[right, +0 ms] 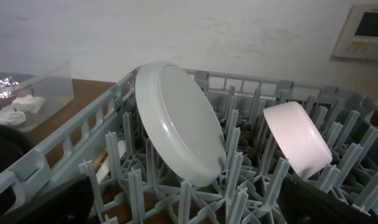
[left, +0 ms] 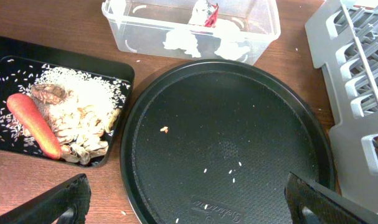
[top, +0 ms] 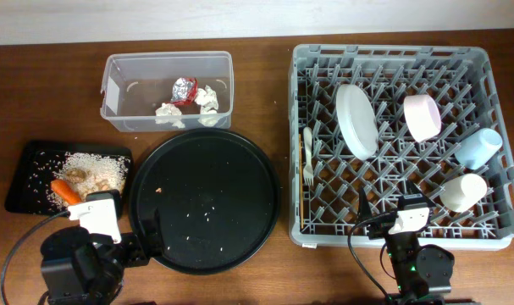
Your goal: Sort waste into correct bins and load items into the dishwasher rack
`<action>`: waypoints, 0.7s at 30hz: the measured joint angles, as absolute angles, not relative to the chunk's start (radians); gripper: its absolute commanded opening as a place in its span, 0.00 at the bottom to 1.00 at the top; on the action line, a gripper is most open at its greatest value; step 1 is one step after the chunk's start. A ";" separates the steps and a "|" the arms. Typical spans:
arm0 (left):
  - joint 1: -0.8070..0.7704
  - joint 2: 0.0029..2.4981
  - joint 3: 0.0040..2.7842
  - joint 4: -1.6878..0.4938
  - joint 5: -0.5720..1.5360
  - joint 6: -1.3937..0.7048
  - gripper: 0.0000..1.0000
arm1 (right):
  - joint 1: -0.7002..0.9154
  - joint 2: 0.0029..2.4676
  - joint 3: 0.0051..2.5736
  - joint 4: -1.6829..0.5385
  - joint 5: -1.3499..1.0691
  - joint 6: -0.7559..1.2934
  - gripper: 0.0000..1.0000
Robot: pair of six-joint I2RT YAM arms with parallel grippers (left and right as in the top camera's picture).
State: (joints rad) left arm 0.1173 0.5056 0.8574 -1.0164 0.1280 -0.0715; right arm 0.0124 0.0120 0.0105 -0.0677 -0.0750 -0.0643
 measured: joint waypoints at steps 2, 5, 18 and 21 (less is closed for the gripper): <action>0.117 0.506 0.857 -1.016 0.128 -0.072 0.99 | 0.012 0.012 0.010 -0.068 -0.075 -0.064 0.98; 0.117 0.506 0.857 -1.016 0.128 -0.072 0.99 | 0.012 0.012 0.010 -0.068 -0.075 -0.064 0.98; 0.009 0.234 0.461 -0.617 0.088 -0.067 0.99 | 0.014 0.010 0.010 -0.068 -0.071 -0.065 0.98; -0.025 0.125 0.210 -0.224 0.083 -0.067 0.99 | 0.014 0.010 0.010 -0.068 -0.071 -0.064 0.98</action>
State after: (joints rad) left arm -0.0250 0.1246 0.2096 -0.2237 0.0834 -0.0669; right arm 0.0143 0.0097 0.0105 -0.0677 -0.0711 -0.0643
